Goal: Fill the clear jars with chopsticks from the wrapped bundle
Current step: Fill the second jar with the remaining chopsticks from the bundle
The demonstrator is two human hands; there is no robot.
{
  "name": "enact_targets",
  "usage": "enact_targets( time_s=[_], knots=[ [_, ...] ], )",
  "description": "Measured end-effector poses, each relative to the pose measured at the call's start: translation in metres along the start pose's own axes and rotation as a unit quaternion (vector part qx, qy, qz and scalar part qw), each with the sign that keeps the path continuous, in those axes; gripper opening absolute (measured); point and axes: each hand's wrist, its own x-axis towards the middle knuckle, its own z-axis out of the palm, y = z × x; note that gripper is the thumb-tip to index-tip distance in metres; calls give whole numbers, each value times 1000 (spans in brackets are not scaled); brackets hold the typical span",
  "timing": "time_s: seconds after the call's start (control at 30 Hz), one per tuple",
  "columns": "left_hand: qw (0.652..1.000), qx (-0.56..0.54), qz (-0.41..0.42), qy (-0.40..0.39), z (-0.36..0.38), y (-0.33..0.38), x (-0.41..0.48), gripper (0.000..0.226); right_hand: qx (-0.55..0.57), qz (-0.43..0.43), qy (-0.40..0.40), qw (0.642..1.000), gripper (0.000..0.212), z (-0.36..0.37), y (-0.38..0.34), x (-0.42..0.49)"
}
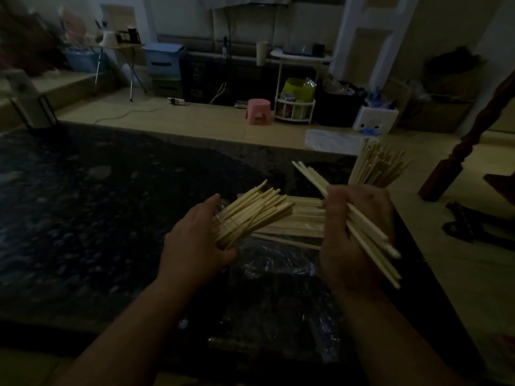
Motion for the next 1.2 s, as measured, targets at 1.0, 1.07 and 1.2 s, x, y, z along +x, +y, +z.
enact_targets(
  time_s=[1.0, 1.07, 1.2],
  knots=[
    [993, -1, 117, -10, 3, 8, -6, 103, 287, 436, 31, 853, 18, 21, 6, 10],
    [993, -5, 118, -13, 3, 8, -6, 103, 242, 423, -21, 873, 14, 22, 5, 6],
    [993, -11, 116, -24, 4, 9, -6, 104, 198, 412, -103, 883, 21, 24, 2, -3]
  ],
)
